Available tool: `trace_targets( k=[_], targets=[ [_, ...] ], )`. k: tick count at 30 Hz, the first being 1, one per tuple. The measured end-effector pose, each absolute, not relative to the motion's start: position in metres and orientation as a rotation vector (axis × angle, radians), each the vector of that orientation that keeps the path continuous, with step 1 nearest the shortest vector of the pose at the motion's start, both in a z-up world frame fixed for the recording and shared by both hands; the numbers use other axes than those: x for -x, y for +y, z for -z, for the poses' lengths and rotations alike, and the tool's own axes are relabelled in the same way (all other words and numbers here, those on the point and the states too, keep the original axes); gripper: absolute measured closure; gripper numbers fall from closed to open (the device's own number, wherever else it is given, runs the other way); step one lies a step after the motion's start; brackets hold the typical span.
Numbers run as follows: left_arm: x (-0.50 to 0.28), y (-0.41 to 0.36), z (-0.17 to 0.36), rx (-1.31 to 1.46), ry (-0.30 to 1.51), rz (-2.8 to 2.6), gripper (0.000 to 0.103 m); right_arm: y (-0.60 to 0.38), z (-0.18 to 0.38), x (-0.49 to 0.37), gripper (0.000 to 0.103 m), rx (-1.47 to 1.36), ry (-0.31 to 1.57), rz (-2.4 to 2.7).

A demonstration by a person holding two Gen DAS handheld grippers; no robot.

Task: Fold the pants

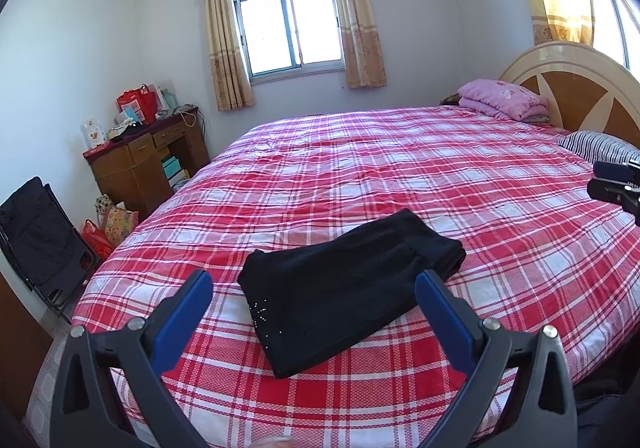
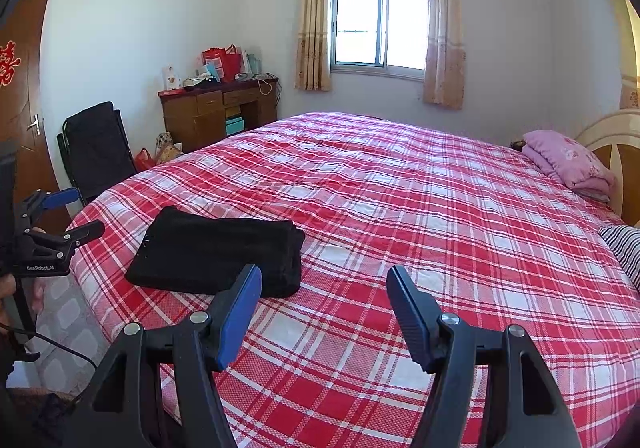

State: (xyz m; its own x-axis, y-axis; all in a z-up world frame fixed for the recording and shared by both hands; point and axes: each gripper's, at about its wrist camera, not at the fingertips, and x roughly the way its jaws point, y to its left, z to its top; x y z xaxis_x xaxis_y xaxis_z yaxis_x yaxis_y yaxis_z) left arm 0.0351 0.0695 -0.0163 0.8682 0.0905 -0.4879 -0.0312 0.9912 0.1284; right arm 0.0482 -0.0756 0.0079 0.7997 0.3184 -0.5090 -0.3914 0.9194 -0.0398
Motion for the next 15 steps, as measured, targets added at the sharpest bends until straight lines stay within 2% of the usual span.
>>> trace_targets(
  k=[15],
  targets=[
    [-0.0386,0.0743,0.026,-0.116,0.537,-0.08,0.0,-0.0703,-0.0054,-0.0471,0.036,0.163,0.52,-0.381]
  ],
)
